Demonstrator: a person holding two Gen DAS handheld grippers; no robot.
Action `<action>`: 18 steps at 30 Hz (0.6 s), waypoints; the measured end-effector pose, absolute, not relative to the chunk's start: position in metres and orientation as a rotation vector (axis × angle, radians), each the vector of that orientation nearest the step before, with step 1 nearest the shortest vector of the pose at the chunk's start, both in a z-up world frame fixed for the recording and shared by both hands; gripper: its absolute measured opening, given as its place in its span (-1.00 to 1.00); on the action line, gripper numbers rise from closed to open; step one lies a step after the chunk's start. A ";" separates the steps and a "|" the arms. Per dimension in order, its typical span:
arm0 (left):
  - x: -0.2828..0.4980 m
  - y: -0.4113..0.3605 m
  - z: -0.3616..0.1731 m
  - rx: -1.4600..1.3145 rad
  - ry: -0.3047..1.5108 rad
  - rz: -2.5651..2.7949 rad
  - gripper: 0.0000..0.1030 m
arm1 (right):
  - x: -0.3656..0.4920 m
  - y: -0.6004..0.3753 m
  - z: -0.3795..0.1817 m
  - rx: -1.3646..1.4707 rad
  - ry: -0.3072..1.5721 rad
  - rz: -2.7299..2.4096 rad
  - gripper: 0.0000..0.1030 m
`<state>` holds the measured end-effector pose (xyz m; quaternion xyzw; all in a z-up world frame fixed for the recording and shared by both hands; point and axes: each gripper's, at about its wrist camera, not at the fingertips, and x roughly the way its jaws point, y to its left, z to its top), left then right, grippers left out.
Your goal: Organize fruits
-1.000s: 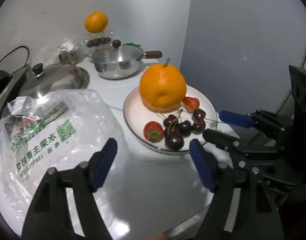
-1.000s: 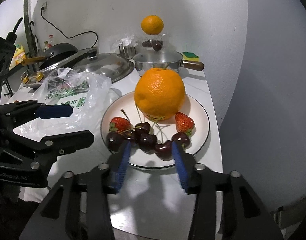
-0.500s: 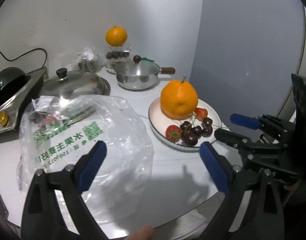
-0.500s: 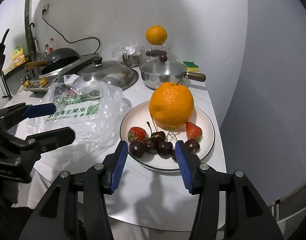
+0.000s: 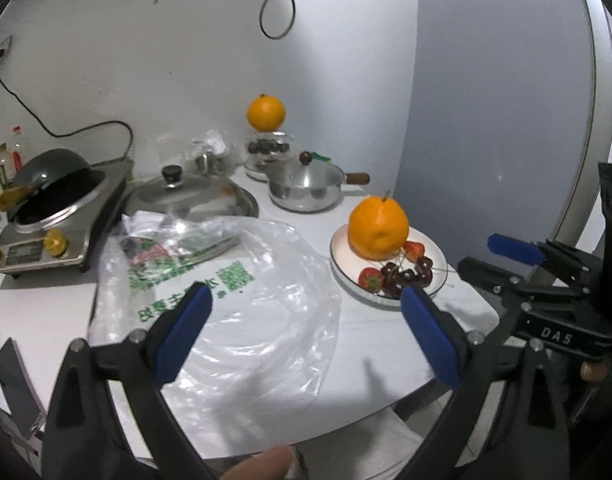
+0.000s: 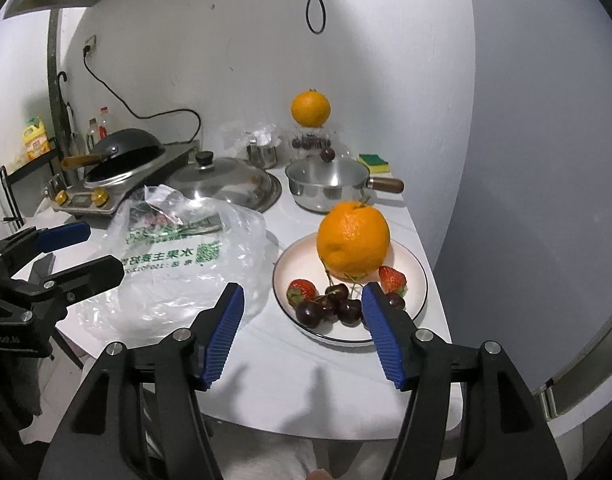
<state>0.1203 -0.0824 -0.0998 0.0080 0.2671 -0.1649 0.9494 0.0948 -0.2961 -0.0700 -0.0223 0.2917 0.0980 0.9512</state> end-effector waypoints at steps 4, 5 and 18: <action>0.099 -0.070 -0.087 0.026 0.494 -0.304 0.88 | 0.080 -0.288 -0.056 -0.051 0.552 0.197 0.26; 0.095 -0.067 -0.084 0.024 0.483 -0.302 0.88 | 0.076 -0.286 -0.052 -0.052 0.539 0.198 0.26; 0.045 -0.031 -0.030 -0.001 0.329 -0.215 0.88 | 0.030 -0.265 0.000 -0.069 0.387 0.199 0.28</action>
